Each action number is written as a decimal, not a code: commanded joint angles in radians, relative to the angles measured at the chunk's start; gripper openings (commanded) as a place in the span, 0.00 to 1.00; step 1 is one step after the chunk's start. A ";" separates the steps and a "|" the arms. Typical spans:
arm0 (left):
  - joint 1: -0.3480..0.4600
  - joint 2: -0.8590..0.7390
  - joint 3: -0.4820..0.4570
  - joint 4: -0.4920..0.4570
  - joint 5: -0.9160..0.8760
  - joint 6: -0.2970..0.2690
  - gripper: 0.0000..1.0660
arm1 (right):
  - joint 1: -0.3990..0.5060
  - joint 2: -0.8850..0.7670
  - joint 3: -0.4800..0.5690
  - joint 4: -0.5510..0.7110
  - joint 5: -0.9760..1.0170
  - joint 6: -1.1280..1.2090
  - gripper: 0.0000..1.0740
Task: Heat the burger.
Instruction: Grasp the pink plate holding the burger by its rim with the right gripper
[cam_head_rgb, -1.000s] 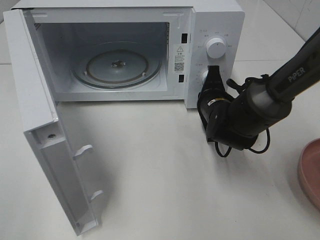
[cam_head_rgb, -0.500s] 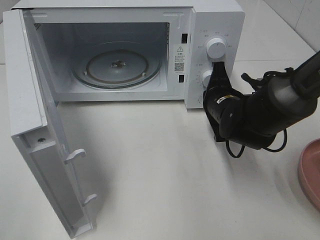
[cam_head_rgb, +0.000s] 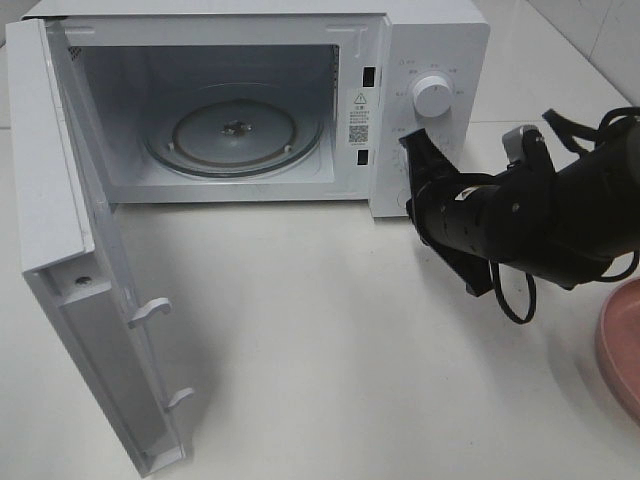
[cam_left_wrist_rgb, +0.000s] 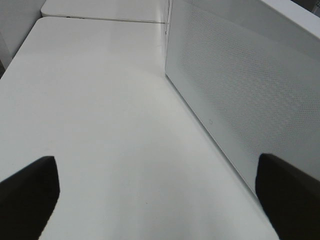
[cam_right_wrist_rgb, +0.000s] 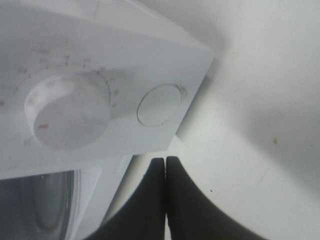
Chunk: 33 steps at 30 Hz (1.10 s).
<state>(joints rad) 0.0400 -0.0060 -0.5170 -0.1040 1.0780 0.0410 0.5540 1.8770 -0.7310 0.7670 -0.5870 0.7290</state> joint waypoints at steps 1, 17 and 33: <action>-0.007 -0.017 0.000 -0.002 -0.008 0.001 0.94 | -0.004 -0.050 0.003 -0.011 0.110 -0.210 0.00; -0.007 -0.017 0.000 -0.002 -0.008 0.001 0.94 | -0.007 -0.199 0.002 -0.084 0.650 -1.054 0.04; -0.007 -0.017 0.000 -0.002 -0.008 0.001 0.94 | -0.165 -0.414 0.001 -0.543 1.182 -0.851 0.12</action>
<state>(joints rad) 0.0400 -0.0060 -0.5170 -0.1040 1.0780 0.0410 0.4170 1.4980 -0.7290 0.3070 0.5160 -0.1720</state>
